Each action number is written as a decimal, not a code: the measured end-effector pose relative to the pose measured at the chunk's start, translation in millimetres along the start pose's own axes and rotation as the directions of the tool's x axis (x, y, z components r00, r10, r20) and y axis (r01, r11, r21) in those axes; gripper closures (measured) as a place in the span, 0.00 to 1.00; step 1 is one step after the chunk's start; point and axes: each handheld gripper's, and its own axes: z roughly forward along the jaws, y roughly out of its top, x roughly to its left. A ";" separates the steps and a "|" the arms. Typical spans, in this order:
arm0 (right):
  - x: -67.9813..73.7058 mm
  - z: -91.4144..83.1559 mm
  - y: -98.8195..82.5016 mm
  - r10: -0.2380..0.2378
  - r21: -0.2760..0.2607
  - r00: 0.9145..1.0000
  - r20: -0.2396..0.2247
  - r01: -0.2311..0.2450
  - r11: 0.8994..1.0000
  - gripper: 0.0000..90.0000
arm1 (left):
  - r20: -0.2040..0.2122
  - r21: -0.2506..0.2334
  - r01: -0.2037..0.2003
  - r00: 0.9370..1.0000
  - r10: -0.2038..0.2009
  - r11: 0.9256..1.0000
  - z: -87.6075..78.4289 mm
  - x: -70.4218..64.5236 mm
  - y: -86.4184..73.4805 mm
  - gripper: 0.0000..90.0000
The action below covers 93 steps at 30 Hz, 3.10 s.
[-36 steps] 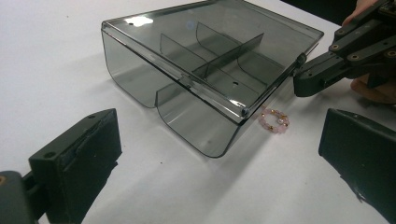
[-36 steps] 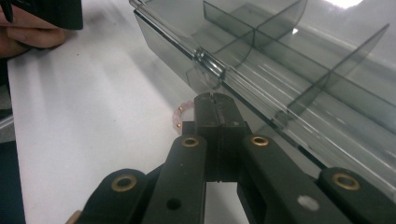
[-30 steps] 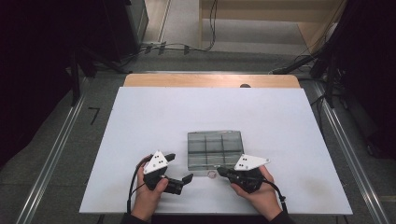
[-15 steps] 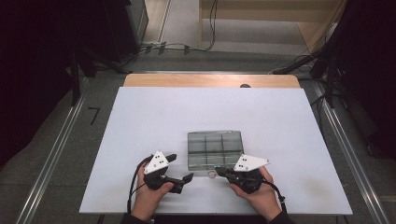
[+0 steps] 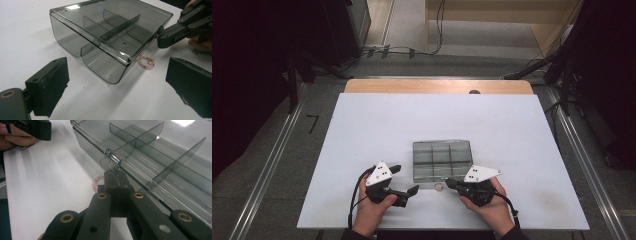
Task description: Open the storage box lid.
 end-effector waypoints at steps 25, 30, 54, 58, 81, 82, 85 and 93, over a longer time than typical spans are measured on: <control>2.5 4.8 1.9 0.000 -0.008 1.000 0.001 0.000 1.000 0.98 | 0.019 0.020 -0.021 1.000 0.020 1.000 2.8 -2.1 0.3 0.16; 2.9 3.9 1.9 0.001 -0.018 1.000 -0.003 -0.001 1.000 0.98 | 0.022 0.020 -0.028 0.999 0.027 0.999 2.9 -2.5 0.5 0.29; -29.7 -51.1 -1.8 0.040 -0.086 0.997 0.067 -0.034 0.996 0.98 | 0.086 0.013 0.041 0.995 -0.042 0.999 -14.1 14.5 0.7 0.79; -45.2 -64.7 -6.2 0.089 -0.123 0.993 0.076 -0.079 0.989 0.98 | 0.089 -0.011 0.077 0.993 -0.075 0.997 -18.5 22.4 0.5 0.85; -61.9 -48.2 -25.2 0.083 -0.027 0.993 0.078 -0.081 0.996 0.98 | 0.079 0.064 0.085 0.993 -0.090 0.994 1.1 20.5 3.5 0.99; -60.5 -48.2 -24.8 0.080 -0.019 0.993 0.086 -0.078 0.997 0.98 | 0.085 0.057 0.086 0.992 -0.090 0.995 0.6 20.7 3.7 0.99; -61.1 -49.6 -24.7 0.079 -0.029 0.994 0.072 -0.077 0.997 0.98 | 0.086 0.057 0.086 0.992 -0.091 0.995 0.5 20.4 3.7 0.99; -59.4 -50.9 -23.5 0.079 -0.022 0.994 0.075 -0.078 0.997 0.98 | 0.087 0.053 0.087 0.992 -0.091 0.995 0.7 19.9 3.7 0.99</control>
